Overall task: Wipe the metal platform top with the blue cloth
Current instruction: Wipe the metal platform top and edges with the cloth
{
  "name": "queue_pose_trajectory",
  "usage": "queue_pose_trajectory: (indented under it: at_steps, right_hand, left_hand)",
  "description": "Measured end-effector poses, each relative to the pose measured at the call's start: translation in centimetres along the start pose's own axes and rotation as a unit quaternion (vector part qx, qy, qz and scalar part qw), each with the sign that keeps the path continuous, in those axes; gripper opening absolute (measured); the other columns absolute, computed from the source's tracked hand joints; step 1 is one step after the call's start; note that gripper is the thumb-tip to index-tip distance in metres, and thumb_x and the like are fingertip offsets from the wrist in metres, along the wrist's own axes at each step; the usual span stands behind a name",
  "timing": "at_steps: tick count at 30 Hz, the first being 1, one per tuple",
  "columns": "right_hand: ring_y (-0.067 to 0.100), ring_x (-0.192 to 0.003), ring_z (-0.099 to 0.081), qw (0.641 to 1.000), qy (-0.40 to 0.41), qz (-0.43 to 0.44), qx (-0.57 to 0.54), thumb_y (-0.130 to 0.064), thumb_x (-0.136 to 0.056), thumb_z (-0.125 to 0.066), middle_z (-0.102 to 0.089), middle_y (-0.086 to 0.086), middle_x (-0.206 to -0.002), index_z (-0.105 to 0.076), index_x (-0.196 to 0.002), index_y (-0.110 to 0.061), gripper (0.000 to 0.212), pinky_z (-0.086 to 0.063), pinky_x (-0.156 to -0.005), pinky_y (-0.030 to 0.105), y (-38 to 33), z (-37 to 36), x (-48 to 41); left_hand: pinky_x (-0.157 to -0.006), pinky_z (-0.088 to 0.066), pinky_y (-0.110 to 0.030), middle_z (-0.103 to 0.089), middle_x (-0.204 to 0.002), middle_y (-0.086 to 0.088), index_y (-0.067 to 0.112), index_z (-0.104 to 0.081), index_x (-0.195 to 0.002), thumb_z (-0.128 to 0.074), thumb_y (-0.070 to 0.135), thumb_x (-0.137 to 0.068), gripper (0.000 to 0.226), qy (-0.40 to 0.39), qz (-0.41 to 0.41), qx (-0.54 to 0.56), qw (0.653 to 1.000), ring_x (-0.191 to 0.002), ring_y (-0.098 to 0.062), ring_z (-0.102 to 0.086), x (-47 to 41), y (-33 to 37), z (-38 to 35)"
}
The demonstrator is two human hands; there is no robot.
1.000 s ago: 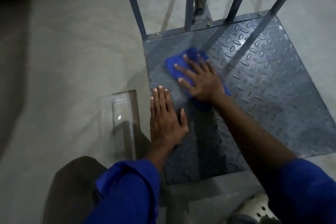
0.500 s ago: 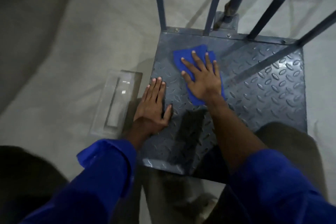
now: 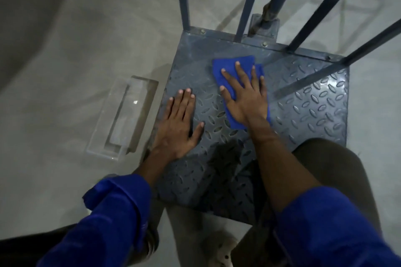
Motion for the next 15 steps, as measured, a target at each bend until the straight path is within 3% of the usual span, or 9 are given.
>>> queue_pose_trajectory:
  at_steps: [3, 6, 9, 12, 15]
  right_hand:
    - [0.032, -0.164, -0.014, 0.992, 0.067, -0.103, 0.01, -0.065, -0.109, -0.033, -0.02, -0.011, -0.177, -0.033, -0.163, -0.049, 0.056, -0.01, -0.133, 0.052, 3.7, 1.6, 3.6]
    - [0.033, -0.165, -0.008, 0.982, 0.055, -0.179, -0.009, -0.067, -0.107, -0.031, -0.014, -0.01, -0.178, -0.028, -0.163, -0.052, 0.058, -0.007, -0.132, 0.056, 5.7, 2.2, 1.8]
    - [0.034, -0.165, 0.001, 0.992, -0.004, -0.122, -0.013, -0.067, -0.107, -0.025, -0.005, -0.008, -0.179, -0.02, -0.165, -0.053, 0.06, 0.0, -0.132, 0.058, 3.3, 1.0, -1.8]
    - [0.031, -0.164, -0.013, 1.0, 0.009, 0.017, -0.006, -0.066, -0.107, -0.032, -0.019, -0.012, -0.177, -0.033, -0.162, -0.051, 0.057, -0.011, -0.132, 0.057, 1.7, 0.9, 0.2]
    - [0.025, -0.165, -0.014, 0.993, 0.059, -0.102, -0.027, -0.064, -0.107, -0.041, -0.022, -0.016, -0.175, -0.036, -0.16, -0.053, 0.054, -0.011, -0.133, 0.05, 6.5, 2.7, 5.1]
  left_hand:
    - [-0.135, -0.01, -0.056, -0.004, -0.18, -0.017, 0.0, -0.012, -0.17, -0.041, 0.054, -0.109, 0.086, -0.014, -0.021, 0.0, 1.0, -0.168, -0.029, 0.003, -0.3, 2.5, -0.6]
    - [-0.134, -0.008, -0.056, -0.003, -0.18, -0.017, 0.001, -0.012, -0.17, -0.038, 0.059, -0.108, 0.089, -0.024, -0.008, -0.029, 0.999, -0.168, -0.029, 0.003, -0.8, 4.4, -1.5]
    - [-0.135, -0.005, -0.057, -0.005, -0.18, -0.016, 0.002, -0.014, -0.171, -0.039, 0.061, -0.105, 0.091, -0.017, 0.01, -0.023, 1.0, -0.168, -0.03, 0.0, -1.9, 5.5, -1.8]
    - [-0.134, -0.006, -0.057, -0.005, -0.181, -0.013, 0.006, -0.014, -0.171, -0.038, 0.059, -0.105, 0.089, -0.015, 0.015, -0.014, 1.0, -0.168, -0.027, 0.0, -1.9, 6.1, -2.1]
    - [-0.134, -0.004, -0.058, -0.002, -0.182, -0.007, 0.011, -0.01, -0.172, -0.031, 0.063, -0.106, 0.087, -0.023, 0.022, -0.025, 0.999, -0.168, -0.025, 0.003, -2.4, 6.1, -2.1]
Point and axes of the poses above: each hand's wrist, its own x-axis away from the middle knuckle, its own z-axis out of the back of the hand, y = z × x, the point moved 8 cm from there along -x, towards the middle knuckle
